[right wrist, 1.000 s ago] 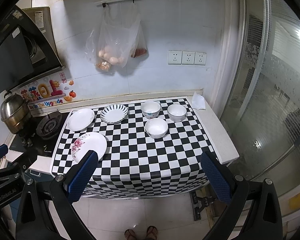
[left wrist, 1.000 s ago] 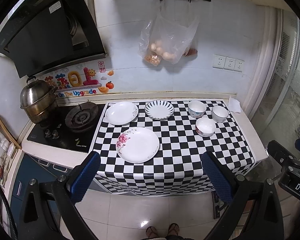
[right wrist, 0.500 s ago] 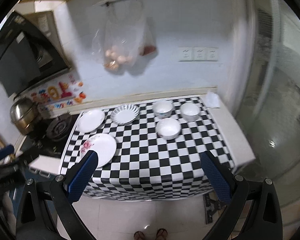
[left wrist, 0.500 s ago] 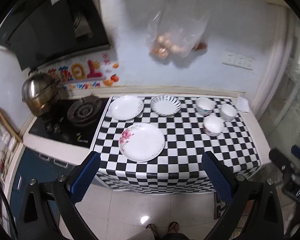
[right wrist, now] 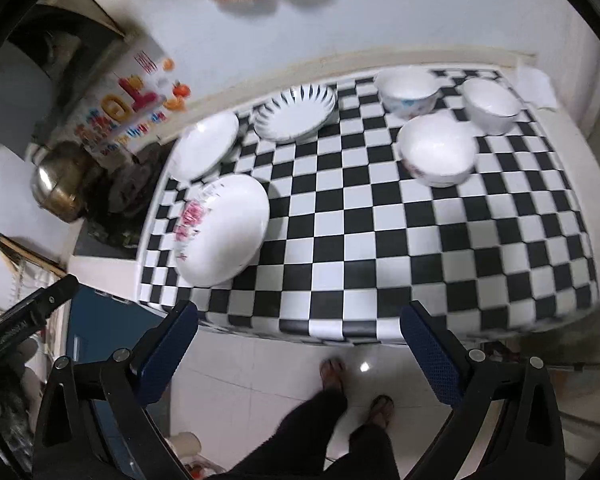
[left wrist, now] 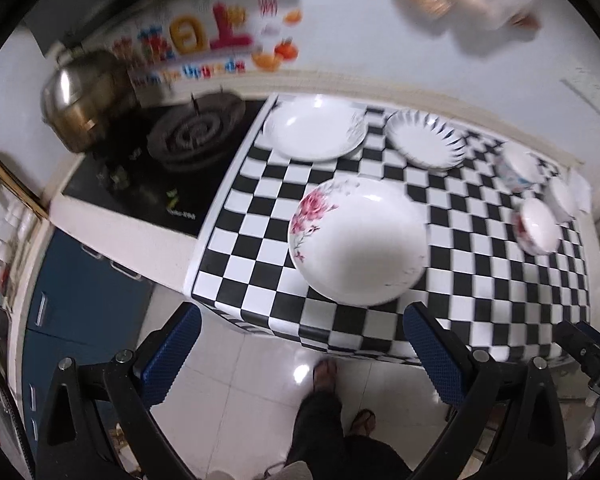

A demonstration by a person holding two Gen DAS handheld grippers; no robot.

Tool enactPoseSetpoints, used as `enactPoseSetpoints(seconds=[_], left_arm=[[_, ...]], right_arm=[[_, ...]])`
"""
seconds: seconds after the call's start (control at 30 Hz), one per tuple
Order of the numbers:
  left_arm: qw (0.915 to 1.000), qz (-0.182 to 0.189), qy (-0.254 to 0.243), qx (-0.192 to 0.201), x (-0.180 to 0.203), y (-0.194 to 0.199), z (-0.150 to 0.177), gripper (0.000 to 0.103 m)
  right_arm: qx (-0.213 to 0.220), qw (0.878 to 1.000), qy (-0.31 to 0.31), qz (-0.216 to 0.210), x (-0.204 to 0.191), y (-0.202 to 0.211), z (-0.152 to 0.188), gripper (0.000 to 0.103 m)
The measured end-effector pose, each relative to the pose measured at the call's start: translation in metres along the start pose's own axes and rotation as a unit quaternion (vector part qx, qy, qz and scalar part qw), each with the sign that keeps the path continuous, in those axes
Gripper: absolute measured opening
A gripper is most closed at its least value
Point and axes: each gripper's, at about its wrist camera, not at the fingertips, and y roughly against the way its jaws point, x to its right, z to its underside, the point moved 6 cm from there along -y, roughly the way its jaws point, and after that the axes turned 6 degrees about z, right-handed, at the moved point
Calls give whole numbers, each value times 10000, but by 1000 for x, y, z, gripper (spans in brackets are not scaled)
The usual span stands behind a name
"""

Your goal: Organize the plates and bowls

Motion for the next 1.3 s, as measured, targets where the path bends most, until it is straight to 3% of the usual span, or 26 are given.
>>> enactPoseSetpoints(seconds=[0.17, 0.3, 0.4, 0.6, 0.77, 0.93, 0.97, 1.03, 1.13, 1.3], left_arm=[[9973, 358, 201, -604, -23, -77, -32, 103], [9930, 657, 85, -975, -30, -127, -53, 98], [9871, 893, -48, -1330, -33, -166, -67, 91], [9707, 1331, -357, -1969, -33, -225, -76, 60], [9618, 1512, -599, -2200, -24, -244, -76, 33], [9617, 1547, -619, -2178, -22, -245, -79, 30], [9621, 1541, -614, -2166, -22, -245, -80, 29], [9627, 1514, -601, -2160, -22, -244, -79, 29], [9642, 1443, -528, -2163, -22, -242, -78, 29], [9678, 1419, -474, -2026, -19, -234, -81, 29]], right_arm=[[-495, 9986, -44, -194, -25, -71, -36, 101], [-929, 9945, -42, -487, -53, -127, -65, 101], [-1128, 9928, -37, -404, -66, -167, -83, 100], [-1710, 9835, -269, -533, -80, -229, -95, 96], [-2029, 9774, -251, -531, -87, -258, -93, 76], [-2168, 9730, -359, -708, -90, -268, -89, 49], [-2224, 9713, -372, -754, -91, -270, -89, 34], [-2227, 9721, -342, -657, -91, -271, -87, 26], [-2229, 9728, -245, -583, -90, -272, -86, 18], [-2268, 9713, -234, -671, -82, -267, -90, 18]])
